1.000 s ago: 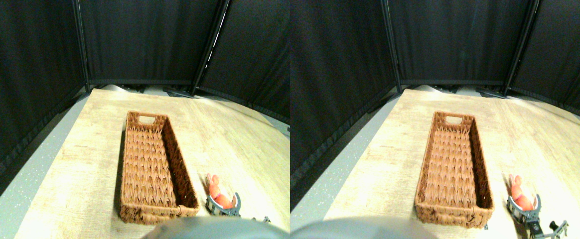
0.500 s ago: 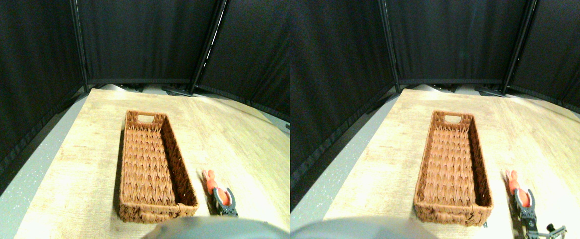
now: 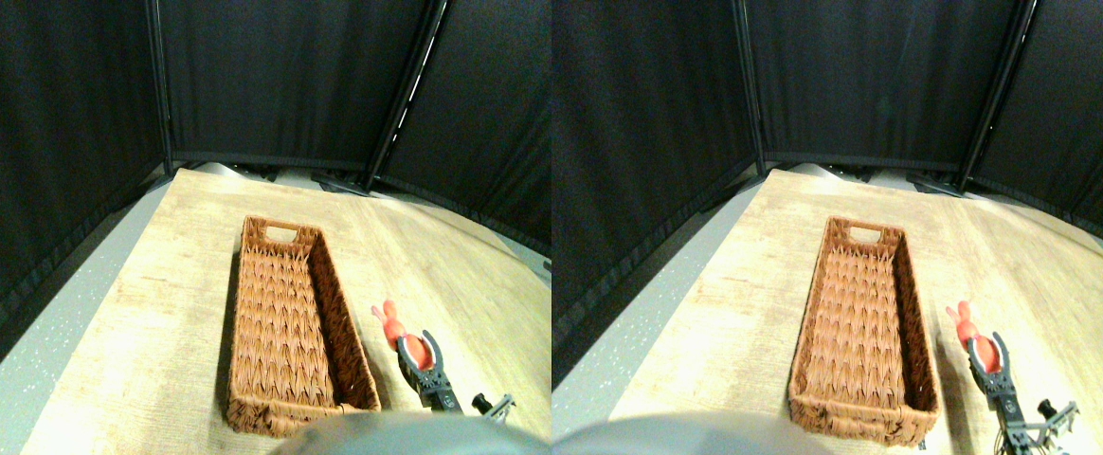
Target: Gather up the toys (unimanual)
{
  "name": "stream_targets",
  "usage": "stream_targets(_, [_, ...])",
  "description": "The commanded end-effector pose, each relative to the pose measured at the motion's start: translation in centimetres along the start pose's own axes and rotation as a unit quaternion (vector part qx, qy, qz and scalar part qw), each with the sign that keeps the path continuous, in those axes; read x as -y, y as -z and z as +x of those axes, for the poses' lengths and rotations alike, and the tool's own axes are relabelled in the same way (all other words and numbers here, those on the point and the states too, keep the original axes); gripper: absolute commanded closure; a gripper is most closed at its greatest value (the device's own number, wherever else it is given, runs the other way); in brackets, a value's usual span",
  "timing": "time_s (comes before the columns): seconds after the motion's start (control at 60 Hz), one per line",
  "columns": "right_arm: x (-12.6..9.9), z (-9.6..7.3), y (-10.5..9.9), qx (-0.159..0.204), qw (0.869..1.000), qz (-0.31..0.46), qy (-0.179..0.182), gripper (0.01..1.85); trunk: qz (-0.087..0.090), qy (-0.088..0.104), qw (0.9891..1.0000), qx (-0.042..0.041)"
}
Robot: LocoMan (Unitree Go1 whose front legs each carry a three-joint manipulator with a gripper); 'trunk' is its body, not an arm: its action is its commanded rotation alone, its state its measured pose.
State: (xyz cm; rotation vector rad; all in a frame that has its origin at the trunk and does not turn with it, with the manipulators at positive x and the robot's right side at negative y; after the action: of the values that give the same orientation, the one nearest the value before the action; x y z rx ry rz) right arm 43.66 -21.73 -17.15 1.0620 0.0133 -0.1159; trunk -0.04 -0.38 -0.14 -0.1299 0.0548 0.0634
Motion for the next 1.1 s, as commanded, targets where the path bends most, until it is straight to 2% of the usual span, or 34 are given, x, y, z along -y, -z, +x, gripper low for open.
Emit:
stream_targets(0.017, [-1.7,0.2,-0.2,0.012,1.000,0.004,-0.017,1.80,-0.023,-0.010,0.9997,0.0044])
stream_targets(0.183, [-4.2,1.0,0.3,-0.002,0.998,-0.054,-0.035,1.80,-0.040,-0.021,0.9989,0.0084])
stream_targets(0.267, [-5.3,1.2,0.5,0.002,0.998,-0.051,-0.035,1.80,-0.047,-0.026,0.9985,0.0105])
stream_targets(0.367, [-6.6,1.6,1.0,-0.008,0.998,-0.035,-0.053,1.80,-0.057,-0.035,0.9977,0.0132])
stream_targets(0.567, [-9.0,2.0,2.5,-0.046,0.998,-0.015,-0.040,1.80,-0.075,-0.050,0.9958,0.0149])
stream_targets(0.733, [-10.8,2.4,5.0,-0.088,0.995,-0.008,-0.054,1.80,-0.088,-0.061,0.9941,0.0158])
stream_targets(0.783, [-11.1,2.4,5.5,-0.091,0.994,-0.004,-0.056,1.80,-0.092,-0.065,0.9935,0.0175])
stream_targets(0.817, [-11.2,2.5,6.2,-0.106,0.992,-0.009,-0.069,1.80,-0.095,-0.067,0.9931,0.0164])
stream_targets(0.917, [-11.1,2.9,7.6,-0.123,0.990,0.006,-0.061,1.80,-0.102,-0.075,0.9918,0.0150])
stream_targets(1.017, [-10.8,3.3,8.5,-0.135,0.989,0.020,-0.051,1.80,-0.106,-0.079,0.9911,0.0127])
stream_targets(1.1, [-10.6,3.6,9.0,-0.136,0.989,0.015,-0.051,1.80,-0.107,-0.080,0.9910,0.0112])
